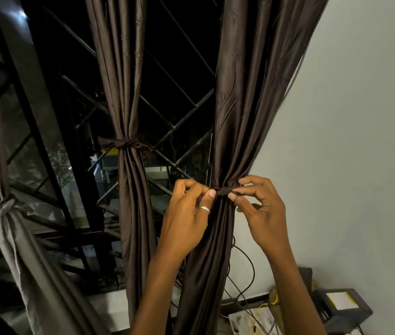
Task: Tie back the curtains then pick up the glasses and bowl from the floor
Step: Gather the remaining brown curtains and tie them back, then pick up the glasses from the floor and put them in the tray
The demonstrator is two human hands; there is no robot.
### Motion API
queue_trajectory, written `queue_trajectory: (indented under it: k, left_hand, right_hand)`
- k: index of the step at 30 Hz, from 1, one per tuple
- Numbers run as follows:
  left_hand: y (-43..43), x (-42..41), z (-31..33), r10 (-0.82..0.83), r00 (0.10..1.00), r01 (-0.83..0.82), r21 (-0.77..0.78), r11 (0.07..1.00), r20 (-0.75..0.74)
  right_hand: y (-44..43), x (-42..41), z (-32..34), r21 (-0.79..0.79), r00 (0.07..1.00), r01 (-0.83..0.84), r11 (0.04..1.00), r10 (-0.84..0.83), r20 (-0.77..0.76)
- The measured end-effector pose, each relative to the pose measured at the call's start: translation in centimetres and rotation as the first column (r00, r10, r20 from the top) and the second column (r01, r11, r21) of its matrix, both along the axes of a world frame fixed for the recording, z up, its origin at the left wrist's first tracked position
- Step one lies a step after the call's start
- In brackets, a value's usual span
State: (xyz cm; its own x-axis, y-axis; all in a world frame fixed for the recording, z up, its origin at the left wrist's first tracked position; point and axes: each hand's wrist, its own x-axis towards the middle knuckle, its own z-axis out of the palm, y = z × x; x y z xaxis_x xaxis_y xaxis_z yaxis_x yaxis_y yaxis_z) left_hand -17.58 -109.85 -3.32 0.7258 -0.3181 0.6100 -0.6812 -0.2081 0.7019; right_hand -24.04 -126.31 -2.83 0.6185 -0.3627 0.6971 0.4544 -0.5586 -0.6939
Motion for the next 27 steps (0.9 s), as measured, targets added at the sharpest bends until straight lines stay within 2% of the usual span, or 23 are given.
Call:
queue_trajectory:
  k: [5, 10, 13, 22, 27]
  left_hand:
    - [0.4, -0.4, 0.2, 0.097, 0.991, -0.105, 0.093, 0.99, 0.088]
    - [1.4, 0.1, -0.1, 0.193, 0.97, -0.21, 0.113, 0.971, 0.144]
    - [1.5, 0.3, 0.0, 0.214, 0.965, -0.233, 0.123, 0.965, 0.152]
    - [0.9, 0.2, -0.3, 0.191, 0.981, -0.192, 0.08, 0.978, 0.027]
    - [1.2, 0.3, -1.7, 0.164, 0.98, -0.16, 0.044, 0.986, -0.113]
  right_hand:
    - [0.6, -0.3, -0.5, 0.156, 0.994, 0.103, 0.982, -0.095, -0.056]
    - [-0.9, -1.1, -0.8, 0.339, 0.993, 0.122, 0.933, -0.115, -0.041]
    - [-1.2, -1.1, -0.9, 0.393, 0.992, 0.128, 0.911, -0.115, -0.056]
    - [-0.9, -0.7, -1.5, 0.471, 0.985, 0.152, 0.869, -0.092, -0.148]
    - [0.0, -0.4, -2.6, 0.571, 0.981, 0.165, 0.804, -0.071, -0.182]
